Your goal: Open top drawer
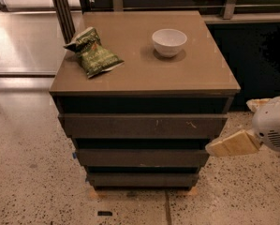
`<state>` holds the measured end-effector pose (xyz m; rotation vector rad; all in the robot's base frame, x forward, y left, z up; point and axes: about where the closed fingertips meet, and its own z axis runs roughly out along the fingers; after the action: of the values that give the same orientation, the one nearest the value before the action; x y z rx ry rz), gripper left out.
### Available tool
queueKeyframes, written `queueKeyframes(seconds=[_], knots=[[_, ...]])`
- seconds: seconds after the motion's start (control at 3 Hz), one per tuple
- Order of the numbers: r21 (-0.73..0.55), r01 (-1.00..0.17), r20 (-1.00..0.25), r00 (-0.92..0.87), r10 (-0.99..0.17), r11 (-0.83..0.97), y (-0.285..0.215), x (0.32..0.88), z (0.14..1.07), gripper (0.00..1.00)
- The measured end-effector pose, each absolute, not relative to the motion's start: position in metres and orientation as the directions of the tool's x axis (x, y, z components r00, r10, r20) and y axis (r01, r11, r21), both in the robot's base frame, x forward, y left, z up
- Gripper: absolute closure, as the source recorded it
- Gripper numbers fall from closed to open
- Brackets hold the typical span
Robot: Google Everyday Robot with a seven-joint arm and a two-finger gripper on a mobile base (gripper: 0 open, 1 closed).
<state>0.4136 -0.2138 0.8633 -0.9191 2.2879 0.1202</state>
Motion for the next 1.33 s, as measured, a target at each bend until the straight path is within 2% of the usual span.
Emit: queueKeyframes(seconds=[1.0,1.33], knots=[[-0.15,-0.637,-0.621,-0.535,-0.573,0.757,-0.212,0.412,0.864,0.87],[-0.142,-0.618,-0.667,-0.517,-0.536,0.773,-0.21,0.41,0.849,1.0]])
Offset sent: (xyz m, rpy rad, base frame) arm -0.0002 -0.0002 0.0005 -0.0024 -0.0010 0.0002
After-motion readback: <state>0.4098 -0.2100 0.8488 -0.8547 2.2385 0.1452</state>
